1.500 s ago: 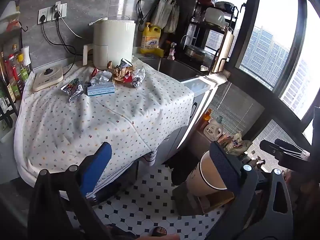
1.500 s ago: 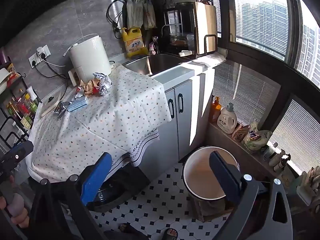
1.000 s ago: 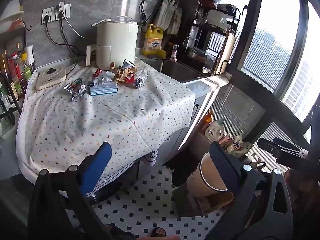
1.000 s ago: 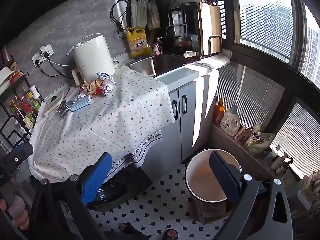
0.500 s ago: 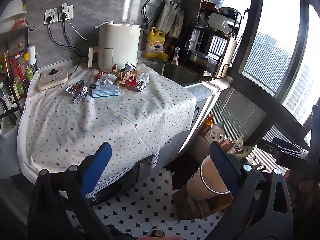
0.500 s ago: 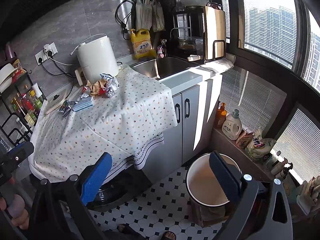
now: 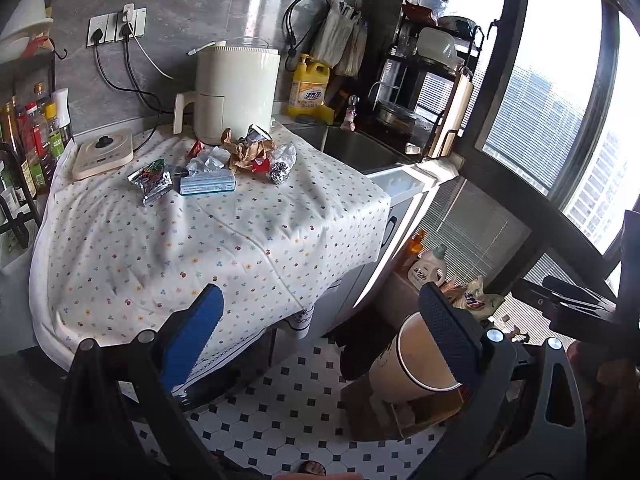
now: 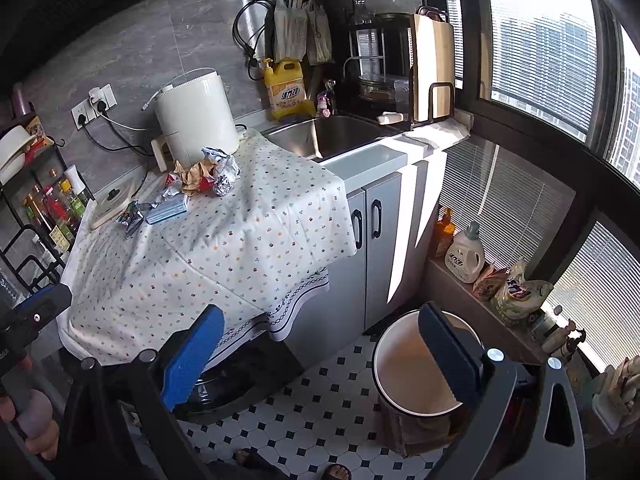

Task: Collect trash

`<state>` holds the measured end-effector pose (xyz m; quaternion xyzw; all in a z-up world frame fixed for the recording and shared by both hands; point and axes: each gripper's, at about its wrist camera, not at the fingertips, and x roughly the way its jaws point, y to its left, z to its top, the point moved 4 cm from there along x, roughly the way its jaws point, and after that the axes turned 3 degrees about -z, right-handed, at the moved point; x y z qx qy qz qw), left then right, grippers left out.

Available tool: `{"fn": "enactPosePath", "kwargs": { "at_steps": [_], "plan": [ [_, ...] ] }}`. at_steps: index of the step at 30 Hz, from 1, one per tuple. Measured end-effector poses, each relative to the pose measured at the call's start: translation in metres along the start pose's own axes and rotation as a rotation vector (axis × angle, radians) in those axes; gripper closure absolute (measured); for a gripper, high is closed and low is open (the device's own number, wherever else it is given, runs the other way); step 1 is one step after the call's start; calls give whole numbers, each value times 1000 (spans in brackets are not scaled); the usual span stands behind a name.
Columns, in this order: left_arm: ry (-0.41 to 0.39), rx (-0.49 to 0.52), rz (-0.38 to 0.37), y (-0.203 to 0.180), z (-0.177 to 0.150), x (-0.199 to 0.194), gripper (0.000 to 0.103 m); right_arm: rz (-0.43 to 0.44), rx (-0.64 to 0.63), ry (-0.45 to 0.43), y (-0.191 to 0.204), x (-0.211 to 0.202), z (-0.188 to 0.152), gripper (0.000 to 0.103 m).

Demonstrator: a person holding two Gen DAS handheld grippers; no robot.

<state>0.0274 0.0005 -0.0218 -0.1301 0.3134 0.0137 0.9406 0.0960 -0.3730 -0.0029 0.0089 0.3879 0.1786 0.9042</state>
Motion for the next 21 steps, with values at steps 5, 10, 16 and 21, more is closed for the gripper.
{"fn": "enactPosePath", "kwargs": {
  "at_steps": [5, 10, 16, 21],
  "plan": [
    [-2, -2, -11, -4, 1, 3, 6, -6, -2, -1, -4, 0, 4, 8],
    [-3, 1, -23, -8, 3, 6, 6, -9, -1, -7, -8, -1, 5, 8],
    [-6, 8, -28, -12, 6, 8, 6, -10, -3, -14, -10, -3, 8, 8],
    [-6, 13, -30, -15, 7, 9, 6, -12, -4, -17, -12, -3, 10, 8]
  ]
}}
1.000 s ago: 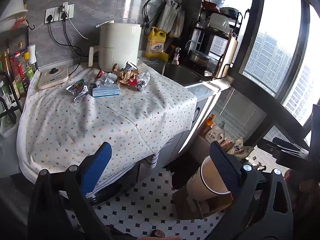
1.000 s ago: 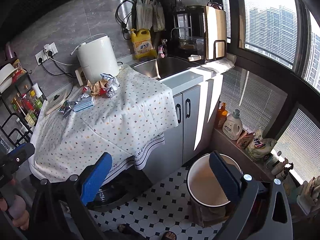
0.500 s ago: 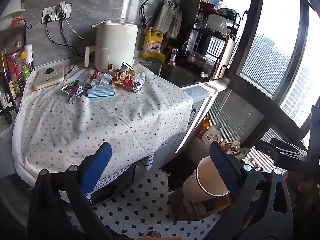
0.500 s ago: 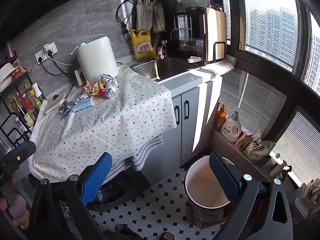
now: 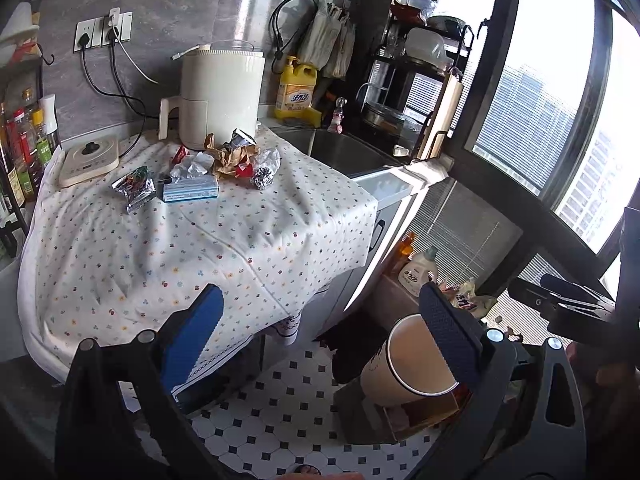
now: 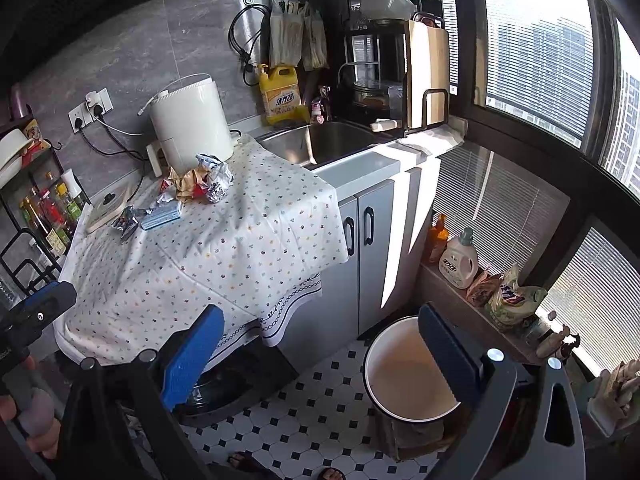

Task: Collect trash

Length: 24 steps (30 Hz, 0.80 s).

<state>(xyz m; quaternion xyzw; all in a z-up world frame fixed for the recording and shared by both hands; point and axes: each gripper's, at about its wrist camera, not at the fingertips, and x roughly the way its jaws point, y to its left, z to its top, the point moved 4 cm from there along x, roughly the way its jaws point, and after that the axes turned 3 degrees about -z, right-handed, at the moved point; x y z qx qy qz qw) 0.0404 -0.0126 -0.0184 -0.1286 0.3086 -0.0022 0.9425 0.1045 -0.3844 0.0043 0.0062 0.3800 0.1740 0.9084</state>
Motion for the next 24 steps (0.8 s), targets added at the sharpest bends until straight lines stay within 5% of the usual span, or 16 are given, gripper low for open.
{"fn": "enactPosePath", "kwargs": {
  "at_steps": [24],
  "plan": [
    [13, 10, 57, -8, 1, -13, 6, 56, 3, -2, -6, -4, 10, 8]
  ]
}}
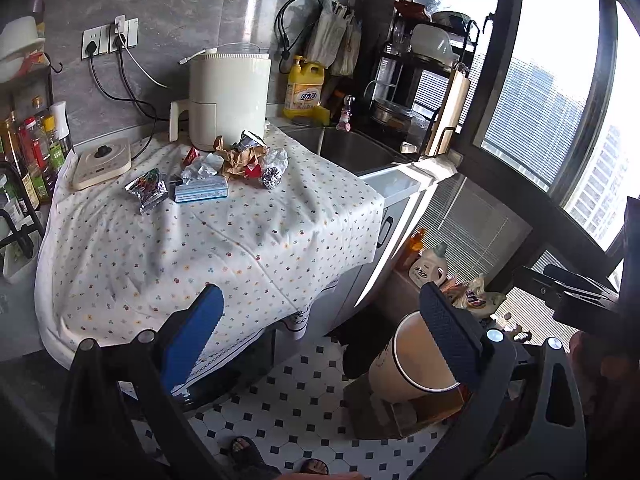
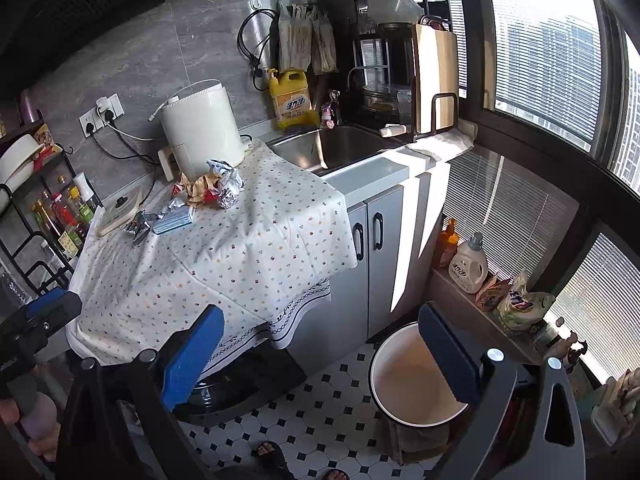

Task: Collect trash

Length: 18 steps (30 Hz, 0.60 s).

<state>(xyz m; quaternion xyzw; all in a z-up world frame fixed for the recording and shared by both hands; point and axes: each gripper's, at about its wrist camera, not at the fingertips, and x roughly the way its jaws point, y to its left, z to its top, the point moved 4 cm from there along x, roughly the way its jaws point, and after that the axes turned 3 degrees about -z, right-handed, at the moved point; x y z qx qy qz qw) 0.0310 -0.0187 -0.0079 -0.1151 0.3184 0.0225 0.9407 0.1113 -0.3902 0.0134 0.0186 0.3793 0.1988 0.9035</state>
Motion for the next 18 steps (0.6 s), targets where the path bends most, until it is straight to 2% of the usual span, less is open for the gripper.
{"fn": "enactPosePath", "kwargs": {
  "at_steps": [8, 14, 18],
  "plan": [
    [7, -45, 49, 30, 6, 2, 6, 5, -14, 21, 14, 20, 2, 8],
    [-10, -93, 57, 57, 16, 16, 6, 5, -46, 31, 29, 42, 13, 8],
    [-22, -131, 63, 80, 28, 35, 9, 10, -74, 49, 41, 64, 26, 14]
  ]
}}
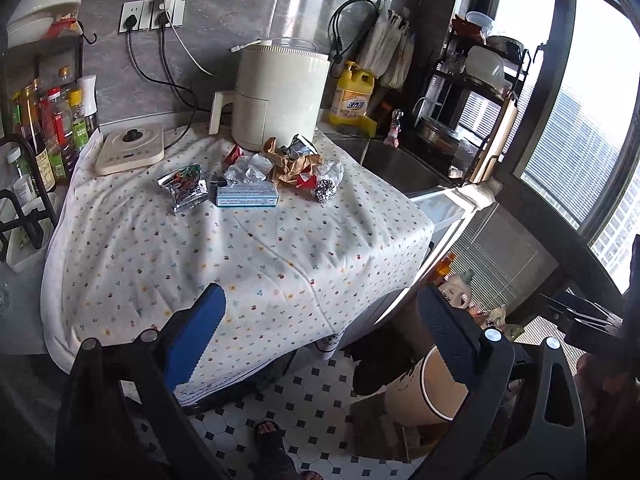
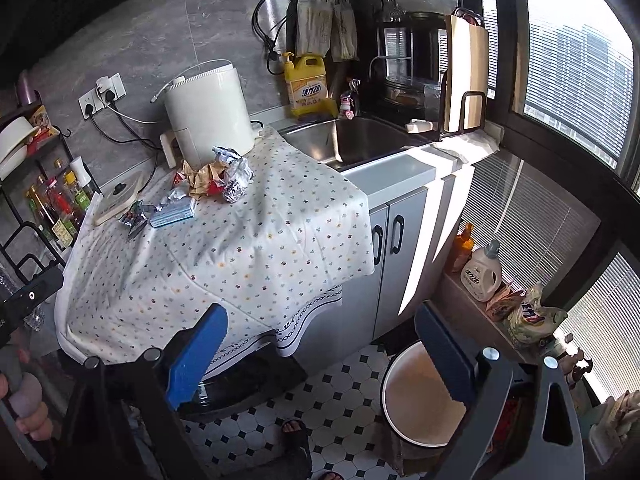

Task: Collect trash
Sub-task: 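Reach the left tool to the silver-green snack wrapper and close on it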

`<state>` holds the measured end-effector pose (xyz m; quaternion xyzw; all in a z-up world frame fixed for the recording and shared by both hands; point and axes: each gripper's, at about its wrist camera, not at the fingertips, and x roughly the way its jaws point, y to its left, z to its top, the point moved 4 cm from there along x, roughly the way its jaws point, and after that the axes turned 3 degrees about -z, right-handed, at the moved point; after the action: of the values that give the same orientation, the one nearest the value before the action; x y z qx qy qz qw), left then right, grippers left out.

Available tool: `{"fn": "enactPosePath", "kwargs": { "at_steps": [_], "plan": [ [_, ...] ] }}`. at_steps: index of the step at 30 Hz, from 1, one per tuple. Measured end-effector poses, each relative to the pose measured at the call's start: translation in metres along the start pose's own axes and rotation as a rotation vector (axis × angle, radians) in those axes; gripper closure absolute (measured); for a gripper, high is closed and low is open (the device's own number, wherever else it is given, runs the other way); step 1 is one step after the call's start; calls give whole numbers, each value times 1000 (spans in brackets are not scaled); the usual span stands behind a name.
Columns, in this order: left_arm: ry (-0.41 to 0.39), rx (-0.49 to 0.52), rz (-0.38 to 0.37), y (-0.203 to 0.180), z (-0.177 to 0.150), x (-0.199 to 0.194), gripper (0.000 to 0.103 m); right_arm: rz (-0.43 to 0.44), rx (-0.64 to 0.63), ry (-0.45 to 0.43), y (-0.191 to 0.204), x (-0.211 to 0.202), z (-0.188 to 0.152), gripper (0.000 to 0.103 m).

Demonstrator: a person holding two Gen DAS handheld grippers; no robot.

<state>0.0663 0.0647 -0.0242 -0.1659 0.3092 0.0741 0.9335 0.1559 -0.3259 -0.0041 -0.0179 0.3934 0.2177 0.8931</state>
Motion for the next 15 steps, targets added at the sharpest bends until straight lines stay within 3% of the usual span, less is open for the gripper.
{"fn": "enactPosePath", "kwargs": {
  "at_steps": [15],
  "plan": [
    [-21, -146, 63, 97, 65, 80, 20, 102, -59, 24, 63, 73, 78, 30]
  ]
}}
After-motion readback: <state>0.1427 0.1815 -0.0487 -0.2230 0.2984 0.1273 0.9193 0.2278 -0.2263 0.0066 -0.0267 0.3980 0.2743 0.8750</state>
